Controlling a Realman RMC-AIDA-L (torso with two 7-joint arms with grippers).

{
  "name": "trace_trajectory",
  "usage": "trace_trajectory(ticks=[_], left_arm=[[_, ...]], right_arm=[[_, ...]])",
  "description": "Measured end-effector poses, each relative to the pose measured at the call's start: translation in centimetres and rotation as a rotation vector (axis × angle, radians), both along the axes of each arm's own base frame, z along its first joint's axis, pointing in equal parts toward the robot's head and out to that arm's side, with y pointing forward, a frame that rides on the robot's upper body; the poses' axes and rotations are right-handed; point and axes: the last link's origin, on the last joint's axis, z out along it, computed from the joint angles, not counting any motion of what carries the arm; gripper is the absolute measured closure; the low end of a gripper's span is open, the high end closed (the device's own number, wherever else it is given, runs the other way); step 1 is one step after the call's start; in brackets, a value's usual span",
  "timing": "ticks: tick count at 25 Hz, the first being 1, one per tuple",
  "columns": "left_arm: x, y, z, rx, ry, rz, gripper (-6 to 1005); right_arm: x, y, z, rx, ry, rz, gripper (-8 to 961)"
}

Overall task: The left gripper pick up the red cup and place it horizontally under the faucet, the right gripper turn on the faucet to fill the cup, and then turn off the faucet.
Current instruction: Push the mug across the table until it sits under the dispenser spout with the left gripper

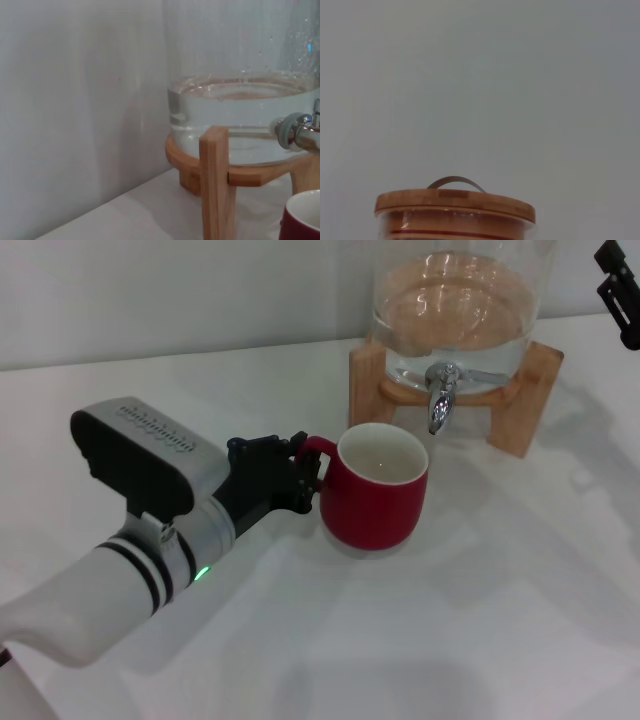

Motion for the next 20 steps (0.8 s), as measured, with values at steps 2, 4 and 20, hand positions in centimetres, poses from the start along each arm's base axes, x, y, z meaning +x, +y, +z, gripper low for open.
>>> trace_trajectory(ticks=[2, 4, 20], left_arm=[[0.3, 0.1, -0.1, 0.0, 0.01, 0.007, 855], [0.5, 0.2, -0.3, -0.002, 0.024, 0.02, 855], [0.6, 1.4, -1.0, -0.029, 0.061, 0.016, 855]], right_arm=[[-0.1, -0.1, -0.1, -0.003, -0.001, 0.006, 349], [-0.2, -0.1, -0.1, -0.005, -0.002, 0.014, 349], [0.0, -0.8, 0.2, 0.01, 0.001, 0.024, 349]])
